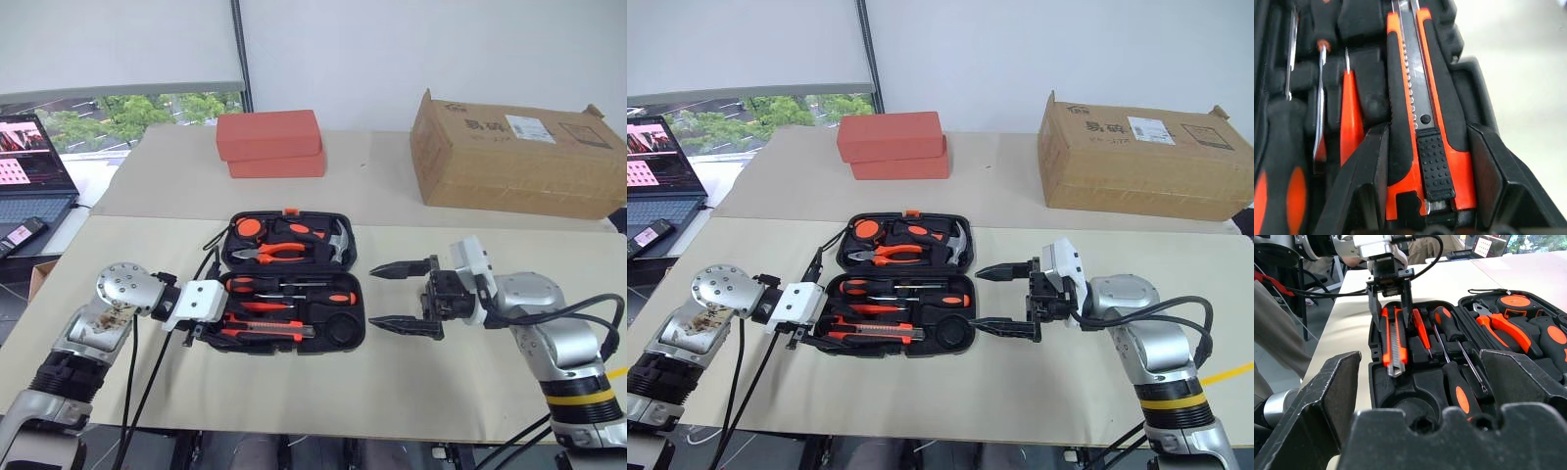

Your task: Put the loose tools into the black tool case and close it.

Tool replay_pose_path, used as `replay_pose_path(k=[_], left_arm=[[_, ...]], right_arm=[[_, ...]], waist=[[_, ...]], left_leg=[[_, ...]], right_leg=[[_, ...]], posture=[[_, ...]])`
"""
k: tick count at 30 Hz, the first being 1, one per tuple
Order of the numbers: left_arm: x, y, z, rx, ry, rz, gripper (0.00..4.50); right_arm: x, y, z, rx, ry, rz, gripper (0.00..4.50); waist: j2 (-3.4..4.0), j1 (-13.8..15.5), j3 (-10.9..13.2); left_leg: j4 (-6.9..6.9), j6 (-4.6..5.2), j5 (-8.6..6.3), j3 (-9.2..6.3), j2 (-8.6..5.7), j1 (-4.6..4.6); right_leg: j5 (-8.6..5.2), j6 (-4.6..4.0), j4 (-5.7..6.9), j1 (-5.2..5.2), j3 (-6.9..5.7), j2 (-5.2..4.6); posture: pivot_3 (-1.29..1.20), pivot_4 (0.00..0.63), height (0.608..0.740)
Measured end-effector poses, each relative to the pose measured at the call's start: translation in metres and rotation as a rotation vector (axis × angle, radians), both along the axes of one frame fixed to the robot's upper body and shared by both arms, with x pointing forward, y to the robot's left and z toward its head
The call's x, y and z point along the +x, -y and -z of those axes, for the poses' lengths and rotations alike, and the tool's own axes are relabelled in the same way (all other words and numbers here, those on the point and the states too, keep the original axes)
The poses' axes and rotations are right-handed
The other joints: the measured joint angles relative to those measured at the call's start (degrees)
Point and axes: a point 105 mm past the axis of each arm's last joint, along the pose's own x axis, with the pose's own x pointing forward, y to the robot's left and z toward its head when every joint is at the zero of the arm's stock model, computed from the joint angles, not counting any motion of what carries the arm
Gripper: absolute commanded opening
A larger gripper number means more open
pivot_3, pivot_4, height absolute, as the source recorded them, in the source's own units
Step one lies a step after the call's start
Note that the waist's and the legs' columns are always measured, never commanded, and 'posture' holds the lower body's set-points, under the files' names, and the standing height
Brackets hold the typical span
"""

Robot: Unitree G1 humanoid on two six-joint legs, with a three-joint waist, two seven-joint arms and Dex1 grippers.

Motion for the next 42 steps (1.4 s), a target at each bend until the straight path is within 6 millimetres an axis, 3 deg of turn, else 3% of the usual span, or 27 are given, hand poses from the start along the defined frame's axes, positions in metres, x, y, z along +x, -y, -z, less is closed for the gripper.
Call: replay_pose_path(k=[8, 10, 15, 19, 26, 30, 33, 36, 42], left_arm=[[0.002, 0.003, 0.003, -0.011, -0.002, -0.004, 1.79], [0.001, 0.002, 0.003, -0.015, -0.015, 0.001, 2.79], [0.008, 0.003, -0.001, -0.049, 0.029, -0.001, 4.42], [0.01, 0.009, -0.002, -0.109, 0.032, -0.002, 4.42], [0.001, 0.009, -0.04, -0.284, -0.064, -0.006, 4.42], [-0.015, 0.001, -0.048, -0.242, -0.197, 0.008, 4.42], [-0.008, 0.008, -0.053, -0.296, -0.166, -0.014, 4.42], [0.0, 0.021, -0.053, -0.35, -0.129, -0.037, 3.7], [-0.002, 0.045, -0.037, -0.328, -0.091, 0.026, 1.54]], right_arm=[[-0.001, -0.005, 0.002, 0.006, -0.005, -0.016, 4.5], [-0.001, -0.005, 0.002, 0.006, -0.003, -0.016, 4.5], [-0.001, -0.005, 0.003, 0.004, -0.002, -0.011, 4.5], [0.0, -0.005, 0.003, 0.002, -0.002, -0.007, 4.5], [0.001, -0.005, 0.003, 0.003, -0.001, 0.002, 4.5], [0.001, -0.006, 0.004, 0.002, -0.002, 0.001, 4.5], [0.001, -0.006, 0.004, 0.001, -0.001, 0.001, 4.5], [0.001, -0.006, 0.005, -0.003, 0.005, 0.003, 4.5], [0.002, -0.007, 0.005, -0.002, 0.014, 0.003, 4.5]], waist=[[0.0, 0.06, 0.0], [0.0, 0.06, 0.0], [0.01, -0.32, -0.01], [0.0, -0.32, 0.0], [0.0, -0.39, 0.0], [0.01, -0.64, 0.0], [0.0, -0.24, 0.0], [0.0, 0.13, 0.0], [0.0, -0.09, 0.0]], left_leg=[[0.04, 0.0, 0.01, 0.0, -0.01, 0.02], [0.04, 0.0, 0.01, 0.0, 0.0, 0.02], [0.03, -0.03, 0.02, 0.04, -0.01, 0.03], [0.04, -0.07, 0.05, 0.05, -0.01, 0.0], [0.06, -0.11, 0.07, 0.02, 0.0, 0.03], [0.06, -0.29, 0.18, 0.02, -0.01, 0.04], [0.08, -0.09, 0.07, -0.02, -0.03, 0.08], [0.12, -0.08, 0.06, -0.02, -0.03, 0.08], [0.1, -0.4, 0.24, 0.04, -0.03, 0.08]], right_leg=[[0.0, 0.0, 0.05, 0.03, 0.0, 0.0], [0.0, 0.0, 0.05, 0.03, 0.0, 0.0], [0.0, 0.0, 0.03, 0.02, 0.05, 0.02], [0.0, 0.01, 0.02, 0.02, 0.03, 0.02], [-0.02, 0.03, 0.08, 0.03, 0.04, 0.02], [-0.15, 0.24, 0.1, 0.02, 0.07, 0.04], [-0.15, 0.26, 0.11, 0.11, 0.05, 0.03], [-0.13, 0.23, 0.13, 0.12, 0.05, 0.03], [-0.02, 0.03, 0.12, 0.08, 0.09, 0.07]], posture=[[0.0, 0.15, 0.711], [0.0, 0.15, 0.711], [0.0, 0.15, 0.711], [0.0, 0.15, 0.711], [0.0, 0.15, 0.711], [0.0, 0.15, 0.711], [0.0, 0.15, 0.711], [0.0, 0.15, 0.711], [0.0, 0.15, 0.711]])
